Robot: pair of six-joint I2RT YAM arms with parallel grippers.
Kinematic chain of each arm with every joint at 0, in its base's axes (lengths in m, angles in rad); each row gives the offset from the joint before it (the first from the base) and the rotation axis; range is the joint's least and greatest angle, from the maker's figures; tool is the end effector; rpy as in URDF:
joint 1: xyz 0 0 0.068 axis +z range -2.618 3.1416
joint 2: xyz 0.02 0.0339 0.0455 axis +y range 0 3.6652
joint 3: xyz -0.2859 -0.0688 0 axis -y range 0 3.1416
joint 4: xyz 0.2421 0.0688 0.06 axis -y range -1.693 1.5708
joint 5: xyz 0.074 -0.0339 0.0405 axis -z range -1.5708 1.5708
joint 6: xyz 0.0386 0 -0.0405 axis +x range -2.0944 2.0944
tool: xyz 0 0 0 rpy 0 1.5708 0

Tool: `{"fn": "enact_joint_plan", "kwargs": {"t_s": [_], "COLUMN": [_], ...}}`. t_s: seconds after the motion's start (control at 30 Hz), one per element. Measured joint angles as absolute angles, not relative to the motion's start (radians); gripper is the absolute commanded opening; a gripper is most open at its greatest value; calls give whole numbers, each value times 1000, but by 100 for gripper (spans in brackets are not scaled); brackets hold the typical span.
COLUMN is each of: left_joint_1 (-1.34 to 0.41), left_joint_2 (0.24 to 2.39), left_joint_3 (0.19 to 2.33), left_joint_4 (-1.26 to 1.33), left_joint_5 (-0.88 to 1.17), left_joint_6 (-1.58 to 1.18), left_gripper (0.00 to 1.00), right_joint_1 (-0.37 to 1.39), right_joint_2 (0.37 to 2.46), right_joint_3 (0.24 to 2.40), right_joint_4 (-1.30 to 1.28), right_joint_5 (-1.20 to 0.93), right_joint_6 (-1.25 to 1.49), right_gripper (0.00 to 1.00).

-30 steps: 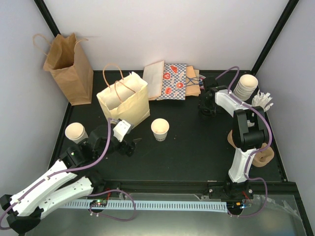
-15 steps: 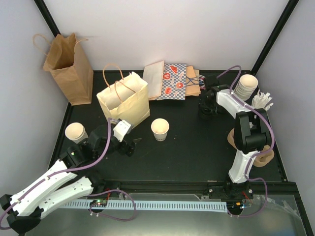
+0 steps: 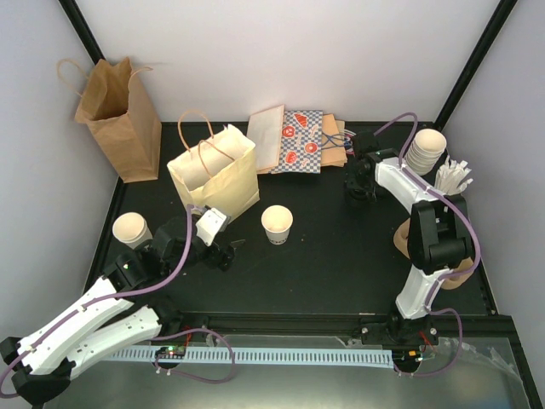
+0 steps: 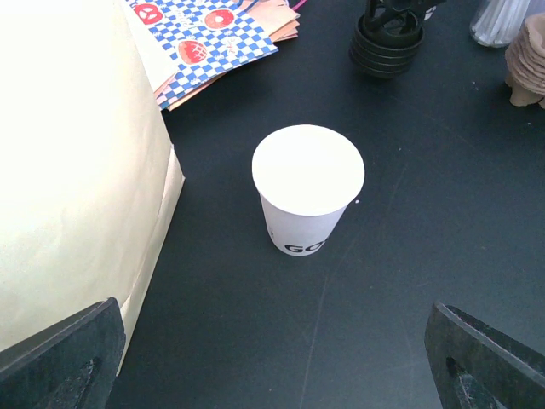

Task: Pack the takeout coffee

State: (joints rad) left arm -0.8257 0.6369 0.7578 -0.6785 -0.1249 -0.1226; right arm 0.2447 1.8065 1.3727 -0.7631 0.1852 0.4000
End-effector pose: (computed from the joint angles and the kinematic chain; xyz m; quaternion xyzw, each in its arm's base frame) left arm 0.0839 -0.0839 0.3129 0.2721 0.8297 -0.1726 0.4558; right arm 0.3632 0.0834 0.2400 0.0930 0.9741 -0.0275 0.2043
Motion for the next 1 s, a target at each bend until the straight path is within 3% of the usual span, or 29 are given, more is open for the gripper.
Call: {"fn": "enact_joint_plan", "kwargs": {"t_s": [0.47, 1.0], "left_joint_1": [-826, -826], "left_joint_2": [637, 637], "left_joint_3": [758, 758], "left_joint_4": [-678, -678], "left_joint_5": [-125, -124], "left_joint_6": [-123, -123], "left_gripper": [99, 99], "right_joint_1": [265, 281], "right_joint_2": [1792, 1745], "right_joint_3": [1348, 1356], "right_joint_4": [-766, -788], "right_joint_5": [72, 99], "right_joint_6": [335, 311], "right_gripper": [69, 71]}}
